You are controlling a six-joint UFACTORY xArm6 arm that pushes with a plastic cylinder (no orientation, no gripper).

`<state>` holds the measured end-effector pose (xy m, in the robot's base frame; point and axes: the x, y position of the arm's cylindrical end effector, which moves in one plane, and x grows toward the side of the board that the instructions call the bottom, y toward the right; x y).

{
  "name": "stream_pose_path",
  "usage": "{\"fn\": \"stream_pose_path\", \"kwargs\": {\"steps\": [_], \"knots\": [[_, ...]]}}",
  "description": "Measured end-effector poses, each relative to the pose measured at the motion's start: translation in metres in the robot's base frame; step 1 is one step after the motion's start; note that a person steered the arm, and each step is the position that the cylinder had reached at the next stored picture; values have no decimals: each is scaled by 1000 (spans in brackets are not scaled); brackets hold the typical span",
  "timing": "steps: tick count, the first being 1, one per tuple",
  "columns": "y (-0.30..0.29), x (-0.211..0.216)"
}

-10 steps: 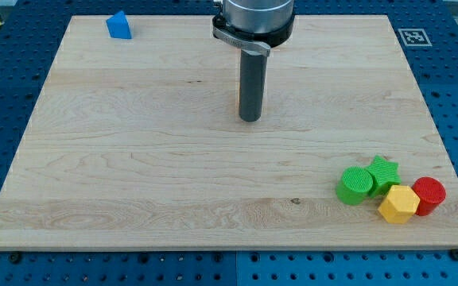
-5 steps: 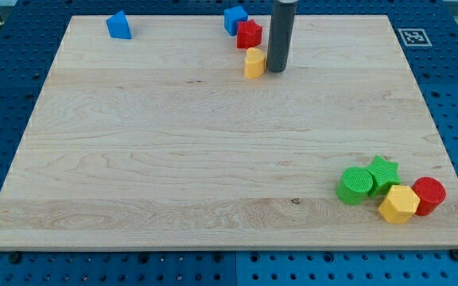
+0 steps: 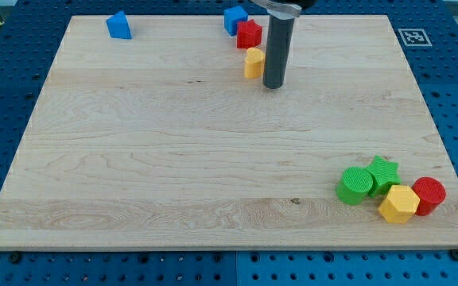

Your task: Place the yellow heart below to the red star

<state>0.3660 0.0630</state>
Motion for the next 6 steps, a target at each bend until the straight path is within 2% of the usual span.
{"fn": "stream_pose_path", "kwargs": {"steps": [4,6], "knots": [[-17,-10],[-17,-55]]}}
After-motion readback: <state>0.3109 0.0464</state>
